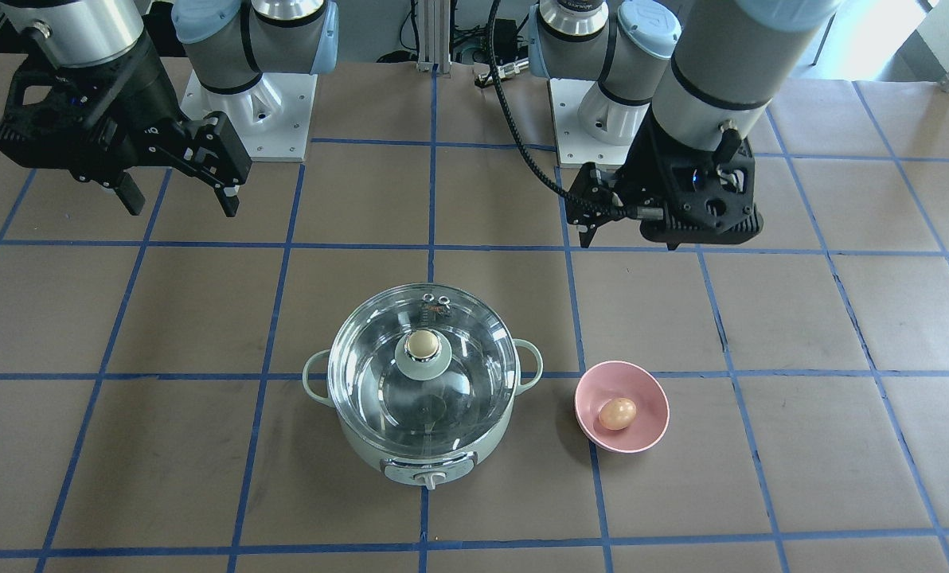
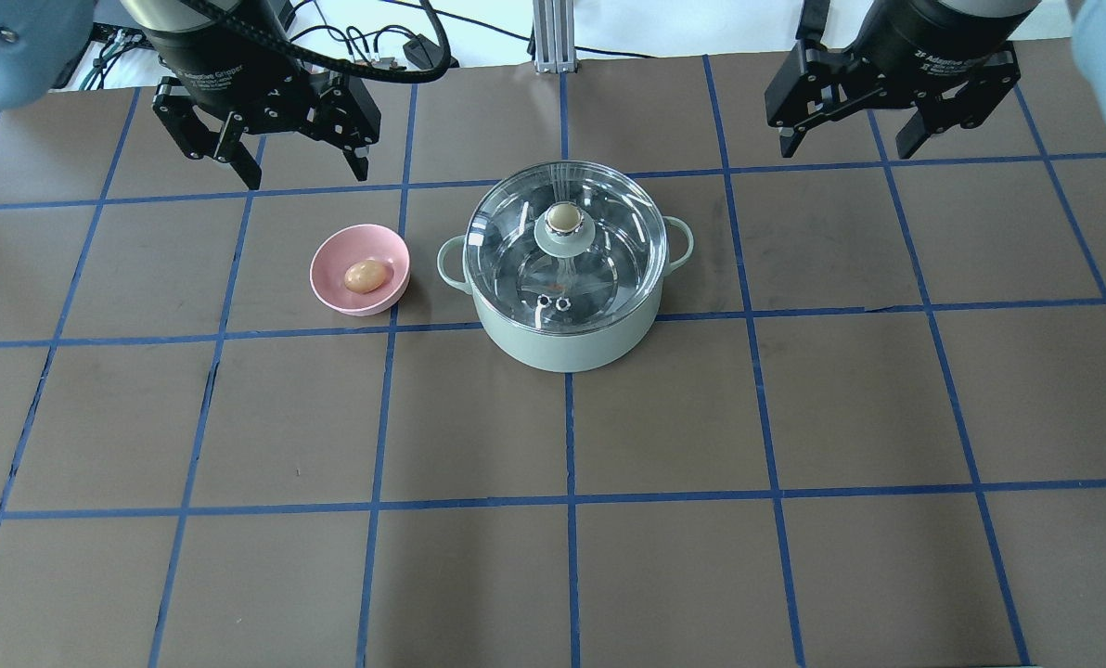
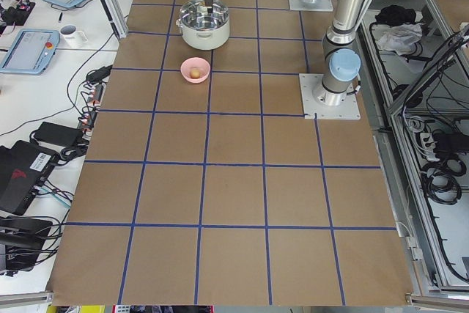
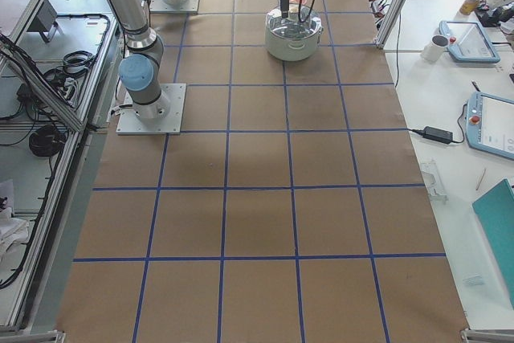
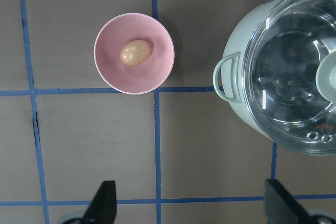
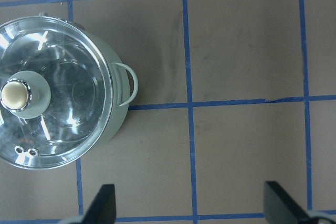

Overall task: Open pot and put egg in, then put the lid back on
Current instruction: 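Move the left gripper over the pink bowl while the right gripper nears the lid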

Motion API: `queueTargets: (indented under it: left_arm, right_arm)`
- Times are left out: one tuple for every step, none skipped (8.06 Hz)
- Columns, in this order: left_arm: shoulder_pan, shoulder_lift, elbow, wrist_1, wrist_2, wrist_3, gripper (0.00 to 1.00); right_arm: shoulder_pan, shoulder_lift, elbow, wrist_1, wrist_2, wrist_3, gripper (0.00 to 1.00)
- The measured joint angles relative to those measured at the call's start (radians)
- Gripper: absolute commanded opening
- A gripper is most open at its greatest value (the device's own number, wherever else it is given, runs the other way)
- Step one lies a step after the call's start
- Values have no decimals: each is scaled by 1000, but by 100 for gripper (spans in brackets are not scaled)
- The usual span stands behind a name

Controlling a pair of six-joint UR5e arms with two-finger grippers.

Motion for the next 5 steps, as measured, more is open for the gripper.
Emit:
queueTargets:
  left_arm:
    - [13,-43,-16,50,1,48,100]
    - [26,-82,-36,105,0,80,100]
    - [35,-119,-56,150,0,94,100]
    - [40,-159,-72,186,0,103,100]
    - [46,-201,-84,227,5,133,100]
  right_arm:
    - [1,13,-1,-3,2,2,100]
    - [1,26,-1,-1,2,3,100]
    - [1,41,-1,-11,0,3,100]
    - [2,59,-1,-60,2,3,100]
    - [6,81,-2,-119,6,4,100]
